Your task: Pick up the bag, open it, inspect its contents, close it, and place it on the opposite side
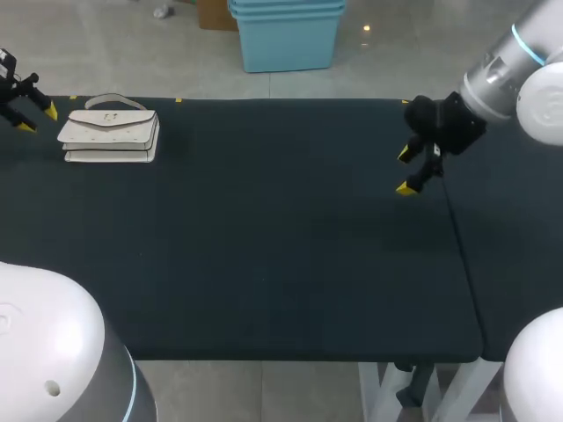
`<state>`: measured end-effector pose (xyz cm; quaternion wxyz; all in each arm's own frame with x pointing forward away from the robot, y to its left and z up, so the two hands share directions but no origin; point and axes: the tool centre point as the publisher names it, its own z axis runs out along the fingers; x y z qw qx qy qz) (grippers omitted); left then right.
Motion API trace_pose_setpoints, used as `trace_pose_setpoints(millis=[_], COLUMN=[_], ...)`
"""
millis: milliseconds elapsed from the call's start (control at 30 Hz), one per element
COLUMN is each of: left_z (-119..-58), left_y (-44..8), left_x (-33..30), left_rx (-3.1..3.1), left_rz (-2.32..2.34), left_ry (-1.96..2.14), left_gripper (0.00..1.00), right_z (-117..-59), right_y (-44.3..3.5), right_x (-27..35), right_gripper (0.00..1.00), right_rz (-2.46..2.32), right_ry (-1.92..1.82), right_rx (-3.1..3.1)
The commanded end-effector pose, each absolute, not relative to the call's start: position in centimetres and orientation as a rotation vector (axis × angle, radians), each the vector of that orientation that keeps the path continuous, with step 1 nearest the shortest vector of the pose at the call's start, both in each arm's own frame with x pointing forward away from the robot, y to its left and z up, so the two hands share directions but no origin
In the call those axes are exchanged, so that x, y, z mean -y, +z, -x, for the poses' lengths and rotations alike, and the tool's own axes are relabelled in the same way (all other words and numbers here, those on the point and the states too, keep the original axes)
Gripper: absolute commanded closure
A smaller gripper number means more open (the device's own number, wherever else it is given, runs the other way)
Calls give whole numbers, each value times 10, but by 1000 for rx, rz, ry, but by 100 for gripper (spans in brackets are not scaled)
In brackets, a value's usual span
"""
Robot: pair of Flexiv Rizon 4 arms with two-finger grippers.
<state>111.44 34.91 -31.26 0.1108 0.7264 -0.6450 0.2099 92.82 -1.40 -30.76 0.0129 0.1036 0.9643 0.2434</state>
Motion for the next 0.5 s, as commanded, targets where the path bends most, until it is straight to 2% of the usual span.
trace_pose_setpoints(millis=[33,67,167,233,267,333,500], left_z=[-1128,-1129,-1131,-1133,-1133,-1134,-1136], left_y=[-321,-323,-328,-331,-331,-331,-330], left_x=[-351,-350,-347,-344,-344,-341,-334], left_rx=[1874,1869,1867,1867,1867,1868,1883], left_rz=[-2048,-2043,-2033,-2029,-2027,-2023,-2012], left_ry=[487,487,474,467,466,466,459], left_gripper=[33,33,47,62,71,100,100], right_z=[-930,-930,-930,-930,-930,-930,-930], right_y=[-308,-308,-308,-308,-308,-308,-308], right_x=[14,14,14,14,14,14,14], right_gripper=[0,0,0,0,0,0,0], right_rz=[-321,-321,-321,-321,-321,-321,-321], right_ry=[760,760,760,760,760,760,760], right_rx=[-3007,-3007,-3007,-3007,-3007,-3007,-3007])
